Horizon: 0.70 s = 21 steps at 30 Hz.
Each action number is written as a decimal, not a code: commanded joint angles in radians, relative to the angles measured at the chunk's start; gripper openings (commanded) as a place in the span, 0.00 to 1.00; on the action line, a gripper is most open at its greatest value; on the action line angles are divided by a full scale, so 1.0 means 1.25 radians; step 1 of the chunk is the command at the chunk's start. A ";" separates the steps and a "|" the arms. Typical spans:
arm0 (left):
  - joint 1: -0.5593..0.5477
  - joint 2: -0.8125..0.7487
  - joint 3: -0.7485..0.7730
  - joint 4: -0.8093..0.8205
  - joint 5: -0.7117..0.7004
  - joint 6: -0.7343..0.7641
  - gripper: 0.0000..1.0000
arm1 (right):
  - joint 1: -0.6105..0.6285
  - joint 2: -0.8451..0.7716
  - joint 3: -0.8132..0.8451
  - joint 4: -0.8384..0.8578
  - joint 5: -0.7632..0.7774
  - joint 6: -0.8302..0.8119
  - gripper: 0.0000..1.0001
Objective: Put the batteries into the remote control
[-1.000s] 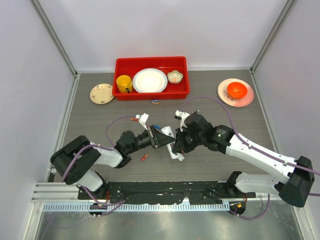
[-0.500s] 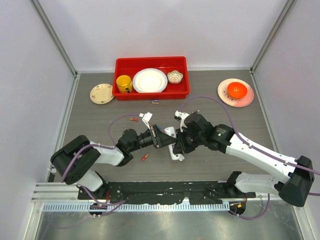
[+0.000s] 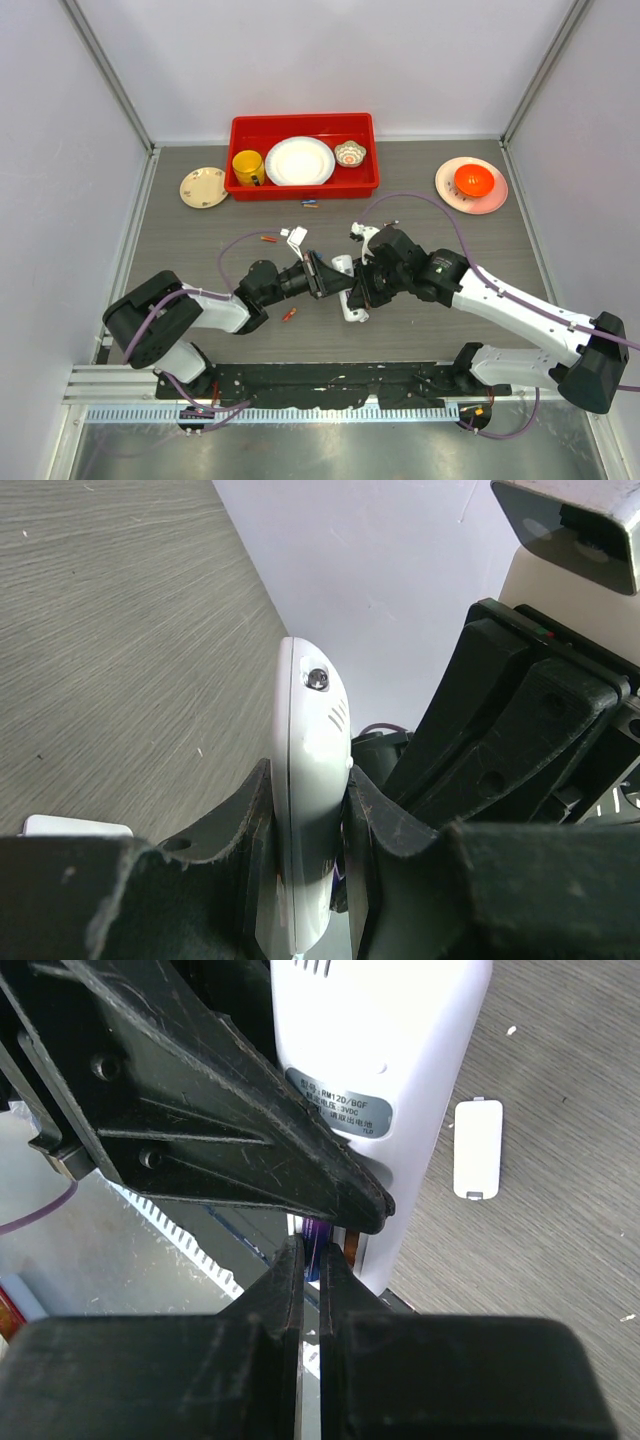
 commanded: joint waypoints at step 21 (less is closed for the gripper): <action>-0.052 -0.014 0.023 0.277 0.019 -0.011 0.00 | -0.008 0.015 -0.011 0.124 0.050 0.026 0.19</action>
